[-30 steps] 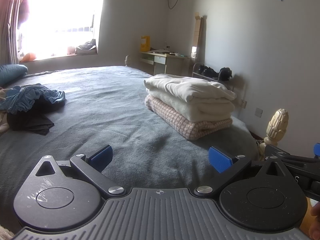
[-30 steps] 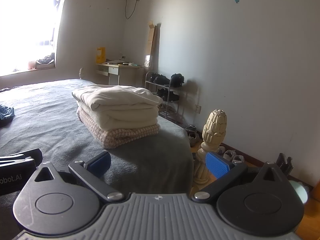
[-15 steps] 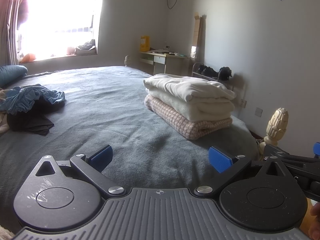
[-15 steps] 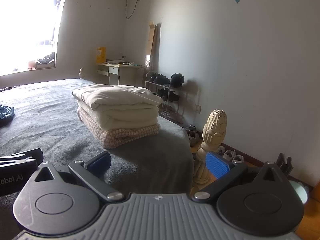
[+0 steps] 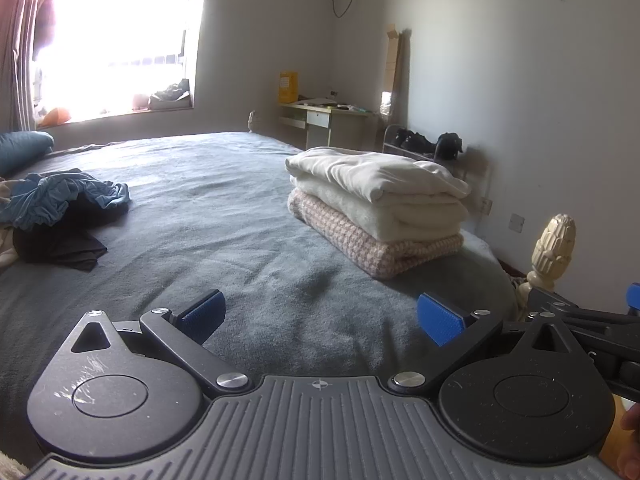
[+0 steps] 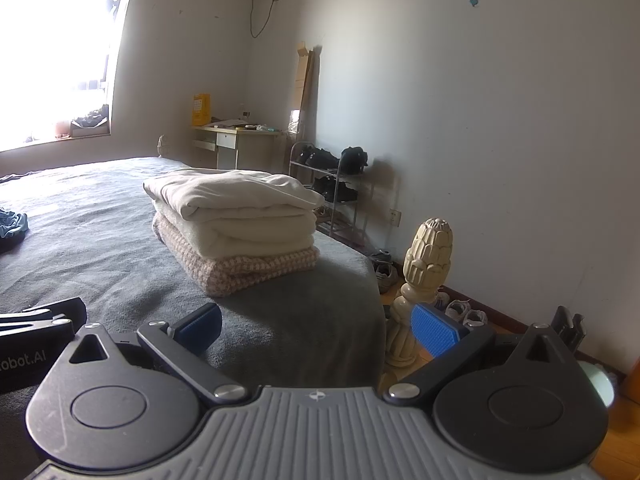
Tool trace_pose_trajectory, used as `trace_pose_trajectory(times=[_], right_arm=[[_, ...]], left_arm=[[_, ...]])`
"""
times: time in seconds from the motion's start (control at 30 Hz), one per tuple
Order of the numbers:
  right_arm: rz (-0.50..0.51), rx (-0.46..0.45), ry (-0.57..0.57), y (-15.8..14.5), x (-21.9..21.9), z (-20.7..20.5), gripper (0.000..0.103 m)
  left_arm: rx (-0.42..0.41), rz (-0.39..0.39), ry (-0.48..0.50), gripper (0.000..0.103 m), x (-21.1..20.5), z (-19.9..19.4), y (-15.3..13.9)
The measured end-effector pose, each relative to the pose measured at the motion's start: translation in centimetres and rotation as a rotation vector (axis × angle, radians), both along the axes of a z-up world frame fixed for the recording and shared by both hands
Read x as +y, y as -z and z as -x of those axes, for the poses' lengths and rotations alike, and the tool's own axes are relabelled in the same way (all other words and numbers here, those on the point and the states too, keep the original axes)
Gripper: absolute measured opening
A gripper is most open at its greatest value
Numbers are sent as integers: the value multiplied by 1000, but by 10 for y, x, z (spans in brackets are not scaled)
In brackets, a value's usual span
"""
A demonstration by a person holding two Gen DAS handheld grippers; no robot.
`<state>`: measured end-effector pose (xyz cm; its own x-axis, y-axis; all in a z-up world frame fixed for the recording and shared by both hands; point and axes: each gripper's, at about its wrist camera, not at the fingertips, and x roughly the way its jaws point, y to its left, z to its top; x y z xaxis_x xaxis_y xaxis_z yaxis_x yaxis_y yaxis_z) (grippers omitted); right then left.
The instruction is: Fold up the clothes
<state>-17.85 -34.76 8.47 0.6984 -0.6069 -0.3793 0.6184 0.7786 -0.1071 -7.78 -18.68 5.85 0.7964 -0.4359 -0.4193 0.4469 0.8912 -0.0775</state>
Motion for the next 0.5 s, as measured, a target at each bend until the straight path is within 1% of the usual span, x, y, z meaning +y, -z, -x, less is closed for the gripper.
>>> trace_pose_trajectory(times=[0.5], right_arm=[[0,2,2,1,0,1,103]], left_arm=[[1,-3,-1,103,0,-1,1]])
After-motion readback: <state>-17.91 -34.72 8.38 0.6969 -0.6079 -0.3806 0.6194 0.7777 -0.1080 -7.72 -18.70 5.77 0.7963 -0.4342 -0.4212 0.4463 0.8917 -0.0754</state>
